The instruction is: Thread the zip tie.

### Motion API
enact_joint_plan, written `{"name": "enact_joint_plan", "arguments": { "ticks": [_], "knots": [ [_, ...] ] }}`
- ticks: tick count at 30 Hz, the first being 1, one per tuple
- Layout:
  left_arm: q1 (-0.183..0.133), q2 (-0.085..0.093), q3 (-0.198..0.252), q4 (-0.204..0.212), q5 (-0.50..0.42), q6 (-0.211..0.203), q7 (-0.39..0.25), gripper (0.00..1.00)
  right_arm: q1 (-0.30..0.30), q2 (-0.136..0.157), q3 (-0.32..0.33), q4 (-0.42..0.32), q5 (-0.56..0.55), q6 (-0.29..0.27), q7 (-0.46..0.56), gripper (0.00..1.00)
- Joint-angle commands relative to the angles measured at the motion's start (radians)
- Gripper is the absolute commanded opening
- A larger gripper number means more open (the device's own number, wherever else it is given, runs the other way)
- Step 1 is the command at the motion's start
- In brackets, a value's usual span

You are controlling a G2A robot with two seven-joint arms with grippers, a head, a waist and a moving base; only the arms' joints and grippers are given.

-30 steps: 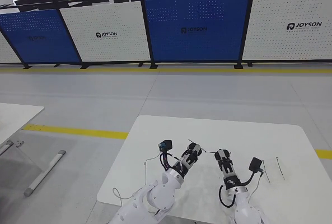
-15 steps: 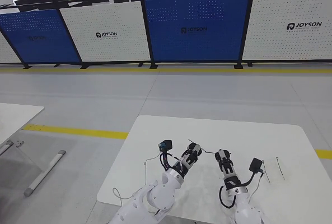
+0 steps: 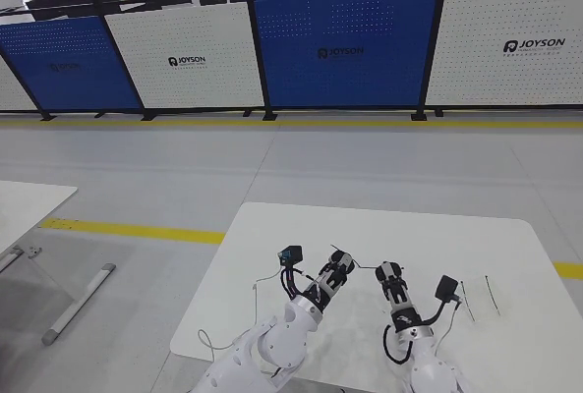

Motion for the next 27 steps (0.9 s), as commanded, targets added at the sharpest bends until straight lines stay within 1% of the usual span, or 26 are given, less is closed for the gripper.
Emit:
{"name": "enact_joint_plan", "arguments": {
  "ticks": [1, 5, 9, 14, 19, 20, 23, 27],
  "knots": [
    [0.000, 0.000, 0.000, 0.000, 0.000, 0.000, 0.000, 0.00, 0.004, -0.001, -0.005, 0.003, -0.004, 0.004, 0.002, 0.00],
    [0.000, 0.000, 0.000, 0.000, 0.000, 0.000, 0.000, 0.00, 0.010, -0.004, -0.010, 0.009, -0.003, 0.003, 0.003, 0.00],
    [0.000, 0.000, 0.000, 0.000, 0.000, 0.000, 0.000, 0.00, 0.007, -0.005, -0.009, 0.012, -0.008, -0.018, -0.007, 0.00],
    [0.000, 0.000, 0.000, 0.000, 0.000, 0.000, 0.000, 0.00, 0.006, -0.006, -0.005, 0.015, -0.008, -0.019, -0.008, 0.00],
    [0.000, 0.000, 0.000, 0.000, 0.000, 0.000, 0.000, 0.00, -0.009, -0.004, 0.016, 0.009, -0.002, -0.025, -0.018, 0.00],
    [0.001, 0.000, 0.000, 0.003, 0.000, 0.001, -0.001, 0.00, -0.014, -0.003, 0.023, 0.006, 0.001, -0.027, -0.021, 0.00],
    [0.000, -0.002, -0.001, 0.032, -0.007, 0.011, -0.017, 0.00, -0.032, 0.001, 0.048, -0.015, 0.005, -0.037, -0.027, 0.00],
    [-0.008, -0.006, 0.005, 0.086, -0.011, 0.015, -0.028, 0.00, -0.059, 0.006, 0.073, -0.054, 0.001, -0.037, -0.026, 0.00]
  ]
}}
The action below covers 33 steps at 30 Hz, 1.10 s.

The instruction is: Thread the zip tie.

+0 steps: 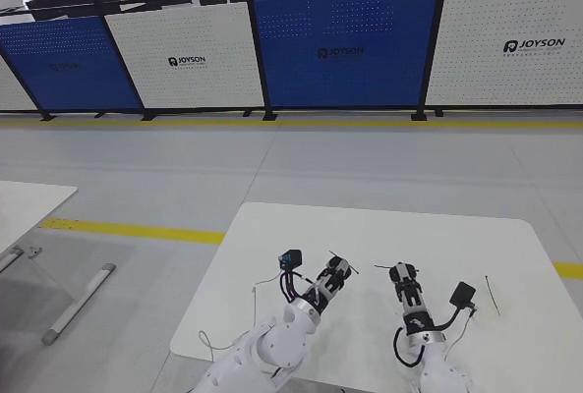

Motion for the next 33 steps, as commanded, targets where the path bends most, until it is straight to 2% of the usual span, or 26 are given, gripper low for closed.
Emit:
{"name": "enact_joint_plan", "arguments": {
  "ticks": [1, 5, 10, 17, 28, 33],
  "knots": [
    [-0.005, -0.002, 0.005, 0.024, -0.001, -0.003, -0.002, 0.00, -0.010, 0.002, 0.007, -0.015, -0.004, 0.003, 0.001, 0.00],
    [-0.016, -0.009, 0.010, 0.050, -0.005, -0.028, 0.016, 0.00, -0.016, 0.002, 0.010, -0.026, -0.007, 0.006, 0.002, 0.00],
    [-0.016, -0.009, 0.010, 0.050, -0.005, -0.028, 0.016, 0.00, -0.017, 0.002, 0.010, -0.025, -0.006, 0.008, 0.002, 0.00],
    [-0.016, -0.009, 0.010, 0.050, -0.005, -0.028, 0.016, 0.00, -0.038, 0.004, 0.020, -0.024, 0.010, 0.063, 0.019, 0.00],
    [-0.016, -0.009, 0.010, 0.050, -0.005, -0.028, 0.016, 0.00, -0.003, -0.004, -0.024, 0.007, -0.043, 0.156, 0.027, 0.00],
    [-0.016, -0.009, 0.010, 0.050, -0.005, -0.028, 0.016, 0.00, -0.003, -0.004, -0.024, 0.007, -0.043, 0.156, 0.027, 0.00]
  ]
}}
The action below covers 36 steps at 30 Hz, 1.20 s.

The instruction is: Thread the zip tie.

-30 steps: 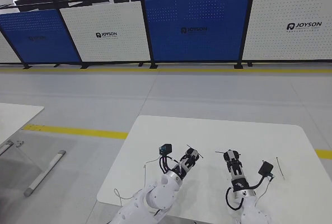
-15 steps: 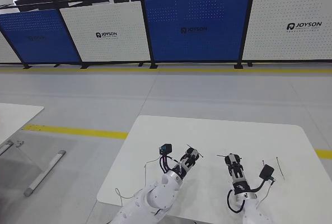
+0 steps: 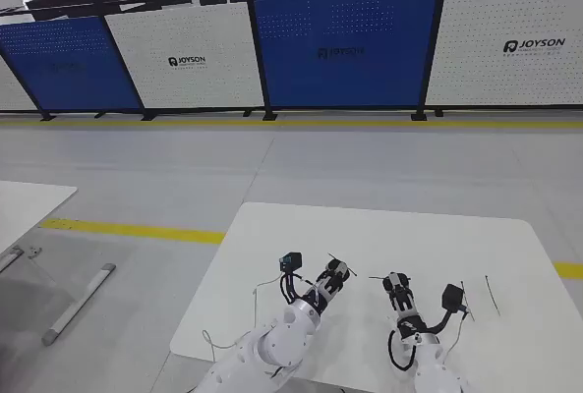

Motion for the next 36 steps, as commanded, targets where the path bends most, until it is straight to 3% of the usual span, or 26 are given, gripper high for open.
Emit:
{"name": "enact_joint_plan", "arguments": {
  "ticks": [1, 10, 14, 18, 29, 36],
  "knots": [
    [0.000, 0.000, 0.000, 0.000, 0.000, 0.000, 0.000, 0.00, 0.000, 0.000, 0.000, 0.000, 0.000, 0.000, 0.000, 0.00],
    [0.000, 0.000, 0.000, 0.000, 0.000, 0.000, 0.000, 0.00, -0.011, 0.008, -0.008, 0.020, -0.076, -0.056, 0.048, 0.00],
    [0.000, 0.000, 0.000, 0.000, 0.000, 0.000, 0.000, 0.00, -0.014, 0.011, 0.003, 0.030, -0.064, -0.141, 0.059, 0.00],
    [0.000, 0.000, 0.000, 0.000, 0.000, 0.000, 0.000, 0.00, -0.011, 0.016, 0.028, 0.036, -0.042, -0.183, 0.085, 0.00],
    [0.000, 0.000, 0.000, 0.000, 0.000, 0.000, 0.000, 0.00, -0.002, 0.019, 0.038, 0.038, -0.049, -0.162, 0.095, 0.00],
    [0.000, 0.000, 0.000, 0.000, 0.000, 0.000, 0.000, 0.00, 0.027, 0.008, -0.005, 0.054, -0.126, -0.081, 0.015, 0.00]
  ]
}}
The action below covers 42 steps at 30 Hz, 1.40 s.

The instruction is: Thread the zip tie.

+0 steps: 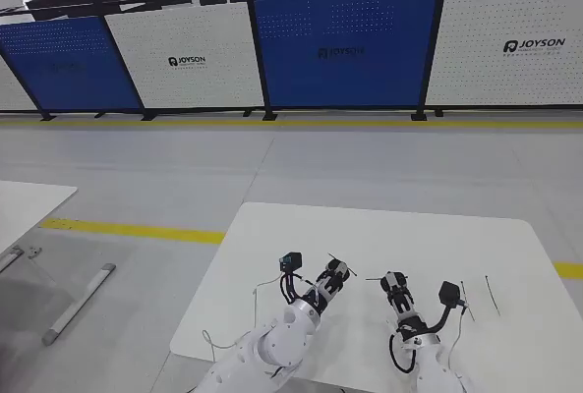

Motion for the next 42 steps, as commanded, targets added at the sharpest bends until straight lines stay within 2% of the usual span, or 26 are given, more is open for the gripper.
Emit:
{"name": "enact_joint_plan", "arguments": {
  "ticks": [1, 5, 9, 16, 21, 26, 31, 37, 42],
  "knots": [
    [0.000, 0.000, 0.000, 0.000, 0.000, 0.000, 0.000, 0.00, 0.007, -0.003, -0.010, 0.009, -0.005, 0.005, -0.020, 0.00],
    [0.000, 0.000, 0.000, 0.000, 0.000, 0.000, 0.000, 0.00, 0.017, -0.007, -0.025, 0.021, -0.016, 0.006, -0.036, 0.00],
    [0.000, 0.000, 0.000, 0.000, 0.000, 0.000, 0.000, 0.00, 0.016, -0.008, -0.027, 0.025, -0.019, -0.015, -0.039, 0.00],
    [0.001, 0.000, -0.001, 0.000, 0.000, -0.001, 0.001, 0.00, 0.017, -0.006, -0.017, 0.032, 0.014, -0.042, 0.013, 0.00],
    [0.008, 0.001, -0.018, -0.011, 0.007, -0.003, 0.004, 0.00, 0.013, -0.003, -0.005, 0.031, 0.018, -0.053, 0.024, 0.00],
    [0.018, 0.002, -0.016, -0.021, 0.027, -0.003, -0.022, 0.00, 0.011, -0.002, -0.003, 0.029, 0.021, -0.051, 0.025, 0.00],
    [0.018, 0.002, -0.016, -0.021, 0.027, -0.003, -0.022, 0.00, 0.011, -0.002, -0.003, 0.029, 0.021, -0.051, 0.025, 0.00],
    [0.018, 0.002, -0.016, -0.021, 0.027, -0.003, -0.022, 0.00, 0.017, -0.005, -0.014, 0.032, -0.005, -0.017, 0.005, 0.00],
    [0.018, 0.002, -0.016, -0.021, 0.027, -0.003, -0.022, 0.00, 0.022, -0.008, -0.021, 0.036, -0.005, -0.020, -0.002, 0.00]
  ]
}}
